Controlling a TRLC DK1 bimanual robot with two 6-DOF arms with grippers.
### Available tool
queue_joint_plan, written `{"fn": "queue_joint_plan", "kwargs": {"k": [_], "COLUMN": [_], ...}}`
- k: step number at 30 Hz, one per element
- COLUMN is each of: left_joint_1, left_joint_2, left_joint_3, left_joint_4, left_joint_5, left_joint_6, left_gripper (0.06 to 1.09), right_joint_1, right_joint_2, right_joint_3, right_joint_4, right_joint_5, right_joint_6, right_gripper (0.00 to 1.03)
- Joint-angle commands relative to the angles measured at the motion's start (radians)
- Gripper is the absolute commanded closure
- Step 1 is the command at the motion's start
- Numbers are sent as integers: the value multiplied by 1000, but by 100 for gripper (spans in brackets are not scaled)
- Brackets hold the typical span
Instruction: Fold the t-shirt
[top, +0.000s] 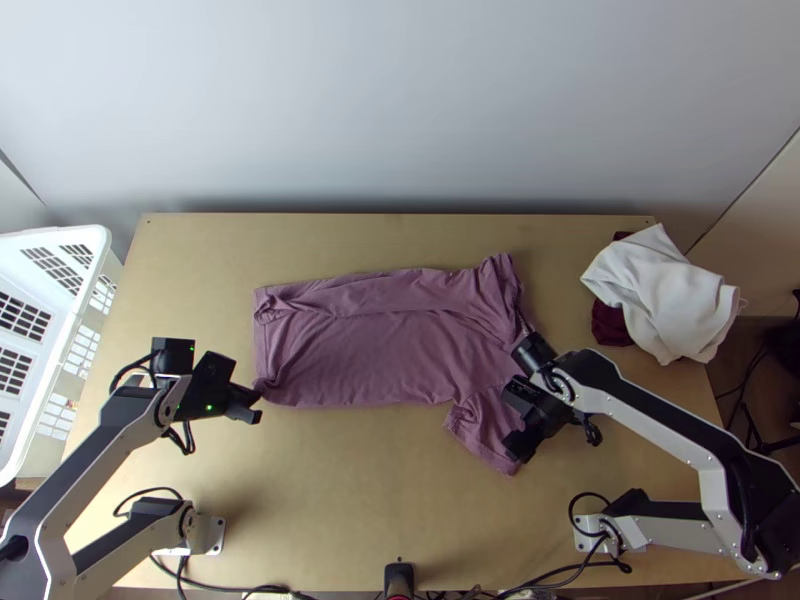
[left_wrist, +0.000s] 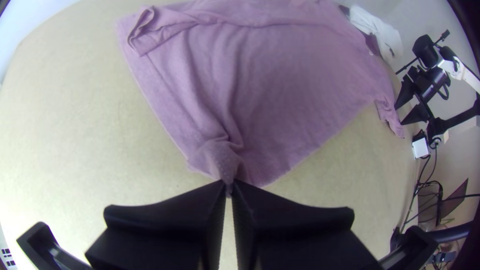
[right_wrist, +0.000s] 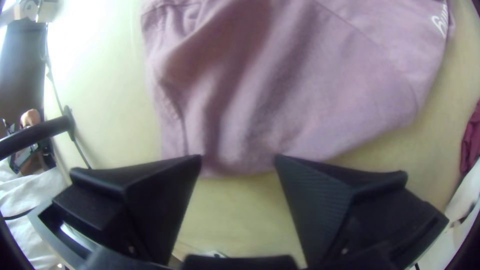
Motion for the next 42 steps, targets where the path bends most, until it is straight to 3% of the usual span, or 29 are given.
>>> {"fn": "queue_joint_plan", "kwargs": {"k": [1,2,13,21,29,42], "left_joint_1": [-2,-3,5,40,80,164], "left_joint_2": [13,13,15,-31,15,414], "left_joint_3": [13,15,3,83,245,630], "left_joint_4": [9,9,12,-27,-18,19], "left_joint_5": [1,1,0,6,17,17], "left_joint_6": [-1,-1,2,-25,-97,-219], "left_gripper": [94,94,94,94,94,94], "right_joint_1": [45,47,19,-94,-214,-335], "right_joint_2": [31,31,-70,-121,8,425], "right_joint_3": [-7,-2,42,357,559,1025], "right_joint_4": [39,50,75,-45,-53,-44], "right_joint_5": [31,31,40,41,41,40], "right_joint_6": [-19,-19,15,1,-31,-11], "right_gripper": [95,100,100,100,100,100]}}
